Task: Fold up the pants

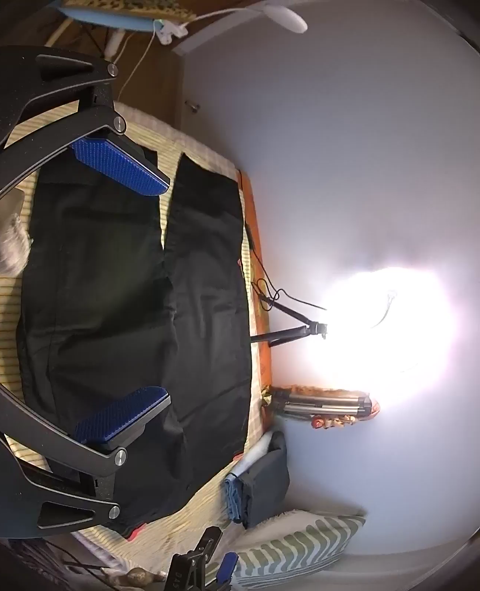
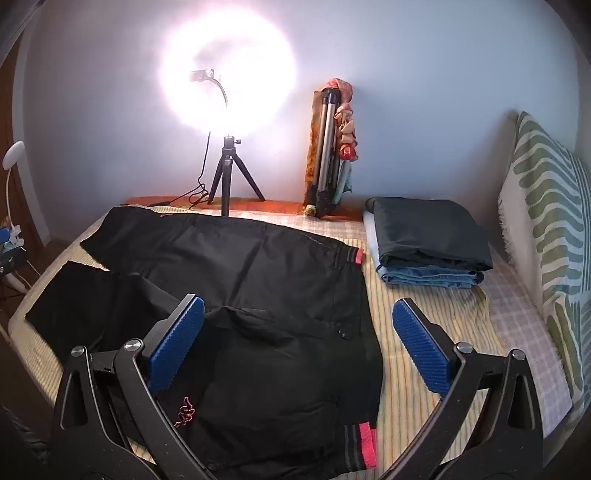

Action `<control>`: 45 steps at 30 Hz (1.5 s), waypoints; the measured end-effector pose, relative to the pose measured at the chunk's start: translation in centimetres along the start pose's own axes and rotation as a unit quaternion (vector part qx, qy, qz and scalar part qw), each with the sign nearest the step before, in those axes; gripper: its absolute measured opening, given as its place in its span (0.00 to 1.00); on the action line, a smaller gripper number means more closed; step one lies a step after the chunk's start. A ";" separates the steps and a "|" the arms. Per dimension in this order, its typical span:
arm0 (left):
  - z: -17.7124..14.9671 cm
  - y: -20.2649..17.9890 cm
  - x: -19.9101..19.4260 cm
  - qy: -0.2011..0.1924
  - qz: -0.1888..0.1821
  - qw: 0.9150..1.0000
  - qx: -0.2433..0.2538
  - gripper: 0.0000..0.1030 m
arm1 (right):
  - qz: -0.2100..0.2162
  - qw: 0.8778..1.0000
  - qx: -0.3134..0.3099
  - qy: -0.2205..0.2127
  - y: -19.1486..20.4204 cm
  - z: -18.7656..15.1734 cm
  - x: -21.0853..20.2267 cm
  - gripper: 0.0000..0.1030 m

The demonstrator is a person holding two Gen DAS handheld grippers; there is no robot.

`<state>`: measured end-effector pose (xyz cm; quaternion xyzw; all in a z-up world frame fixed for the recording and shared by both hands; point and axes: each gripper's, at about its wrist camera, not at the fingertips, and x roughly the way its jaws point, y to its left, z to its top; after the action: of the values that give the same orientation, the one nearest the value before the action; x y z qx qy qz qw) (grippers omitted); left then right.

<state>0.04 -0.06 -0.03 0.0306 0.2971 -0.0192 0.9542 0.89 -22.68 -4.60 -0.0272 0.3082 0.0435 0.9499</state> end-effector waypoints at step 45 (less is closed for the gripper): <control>0.0 0.5 0.1 -0.006 0.000 1.000 -0.008 1.00 | -0.046 0.999 -0.017 -0.012 -1.1 -0.2 -0.1 1.00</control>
<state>0.11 0.46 -0.08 0.0224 0.2920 -0.0170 0.9560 0.81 -23.82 -4.63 -0.0573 0.2940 0.0052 0.9541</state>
